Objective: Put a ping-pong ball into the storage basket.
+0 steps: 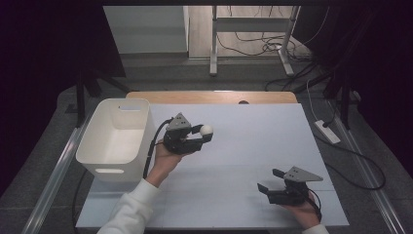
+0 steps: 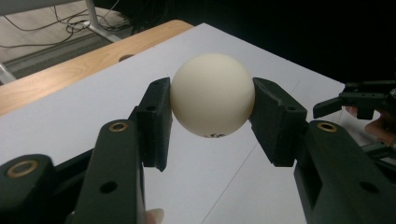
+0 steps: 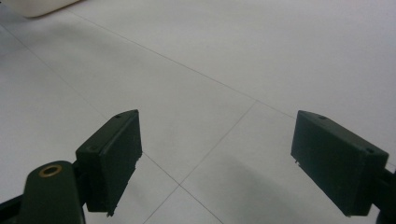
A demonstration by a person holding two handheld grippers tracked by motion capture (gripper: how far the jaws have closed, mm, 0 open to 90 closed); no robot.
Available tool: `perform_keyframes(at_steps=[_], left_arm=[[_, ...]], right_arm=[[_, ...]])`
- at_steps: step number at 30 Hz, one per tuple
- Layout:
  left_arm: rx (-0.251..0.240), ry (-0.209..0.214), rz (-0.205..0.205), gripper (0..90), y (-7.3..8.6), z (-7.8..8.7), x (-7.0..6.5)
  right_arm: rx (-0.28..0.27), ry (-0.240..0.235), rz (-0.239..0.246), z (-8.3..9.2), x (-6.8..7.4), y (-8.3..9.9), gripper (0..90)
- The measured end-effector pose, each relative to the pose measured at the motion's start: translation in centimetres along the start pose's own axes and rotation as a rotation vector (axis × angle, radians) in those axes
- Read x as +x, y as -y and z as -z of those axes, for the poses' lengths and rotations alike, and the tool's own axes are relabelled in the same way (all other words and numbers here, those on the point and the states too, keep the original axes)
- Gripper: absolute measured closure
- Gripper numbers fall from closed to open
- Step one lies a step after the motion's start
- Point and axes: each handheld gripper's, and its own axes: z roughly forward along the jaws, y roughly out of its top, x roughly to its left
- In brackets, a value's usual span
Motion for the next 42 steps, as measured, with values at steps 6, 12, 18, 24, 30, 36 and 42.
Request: perform_keyframes(at_steps=[6,12,18,24,30,36,42], left_arm=[[-0.012,0.002,0.01,51.1,-0.1,0.5,0.3],[-0.012,-0.013,0.008,51.1,-0.2,0.7,0.5],[-0.015,-0.025,0.008,51.1,-0.3,0.9,0.7],[-0.021,-0.036,0.014,51.1,-0.3,1.3,0.9],[-0.03,-0.04,0.017,51.1,-0.3,1.7,1.1],[-0.033,-0.045,0.019,51.1,-0.4,1.9,1.3],[-0.037,-0.051,0.02,51.1,-0.5,2.1,1.3]], right_arm=[[0.0,0.0,0.0,0.0,0.0,0.0,16.3],[-0.001,0.002,-0.001,0.0,0.0,0.0,16.3],[0.0,0.002,-0.001,0.0,0.0,0.0,16.3],[0.0,0.002,-0.001,0.0,0.0,0.0,16.3],[0.001,0.002,-0.001,0.0,0.0,0.0,16.3],[0.001,0.004,-0.001,0.0,0.0,0.0,16.3],[0.002,0.004,-0.001,0.0,0.0,0.0,16.3]])
